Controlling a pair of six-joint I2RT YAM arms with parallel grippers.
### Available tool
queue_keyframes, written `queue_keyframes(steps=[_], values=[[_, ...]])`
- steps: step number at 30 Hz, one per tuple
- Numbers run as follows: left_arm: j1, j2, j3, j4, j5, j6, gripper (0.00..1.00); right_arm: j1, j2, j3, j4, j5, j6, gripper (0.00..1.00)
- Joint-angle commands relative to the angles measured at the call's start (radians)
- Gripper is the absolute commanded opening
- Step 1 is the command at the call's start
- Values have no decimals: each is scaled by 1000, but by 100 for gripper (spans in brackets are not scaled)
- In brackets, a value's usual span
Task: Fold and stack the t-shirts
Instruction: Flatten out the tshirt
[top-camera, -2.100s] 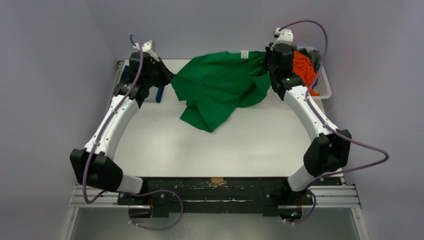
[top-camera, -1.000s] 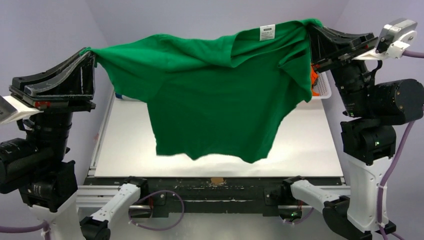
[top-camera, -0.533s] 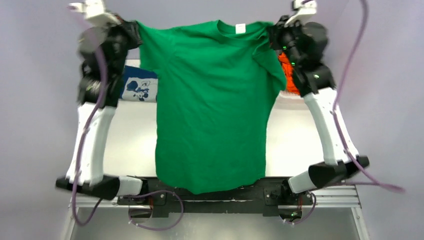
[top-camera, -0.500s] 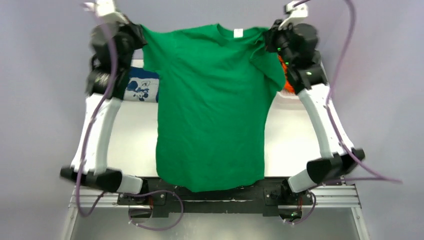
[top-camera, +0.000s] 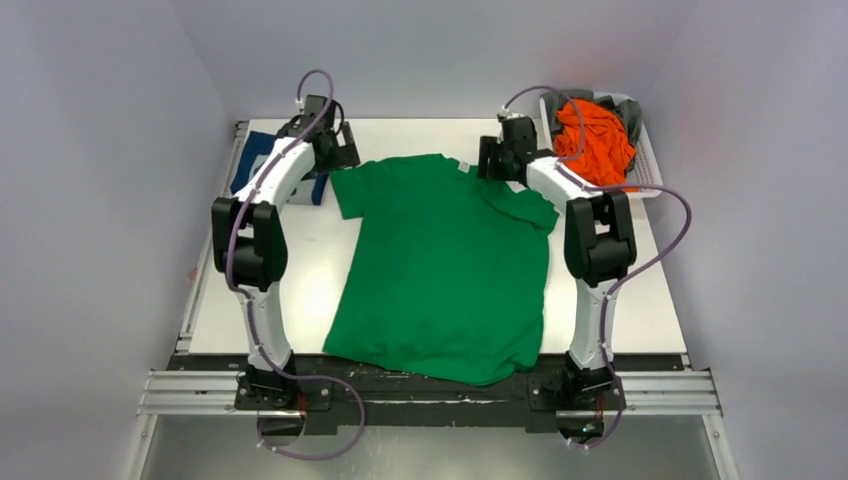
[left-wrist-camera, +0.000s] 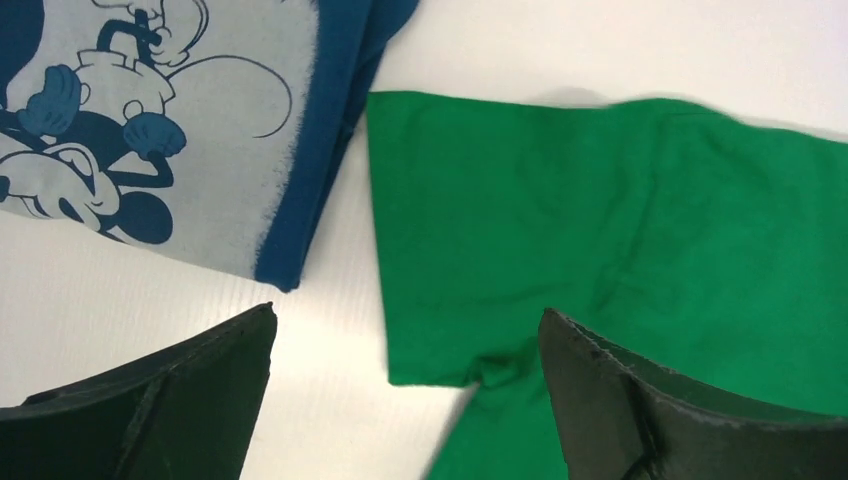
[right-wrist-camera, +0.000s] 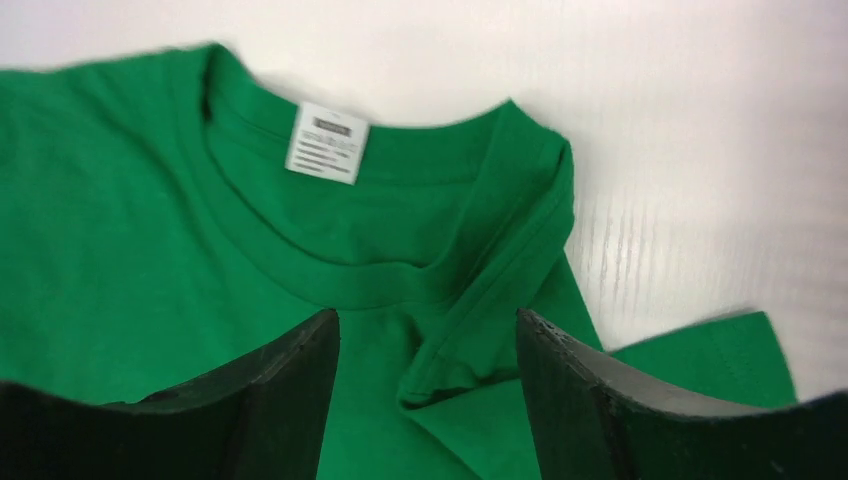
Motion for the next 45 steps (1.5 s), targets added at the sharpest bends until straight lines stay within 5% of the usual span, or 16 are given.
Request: queue_keyframes(steps=[1, 11, 19, 26, 45], values=[[-4, -205, -46, 80, 137, -37, 100, -1, -172, 7, 118, -14, -1, 64], [-93, -346, -432, 231, 519, -132, 100, 23, -201, -90, 49, -185, -113, 66], [-190, -290, -545, 272, 636, -139, 100, 89, -128, -75, -39, -88, -123, 62], [-201, -220, -529, 154, 563, -109, 100, 87, -65, -149, 53, -218, 1, 60], [-145, -156, -579, 0, 363, -151, 100, -118, -45, -18, -21, 256, 45, 60]])
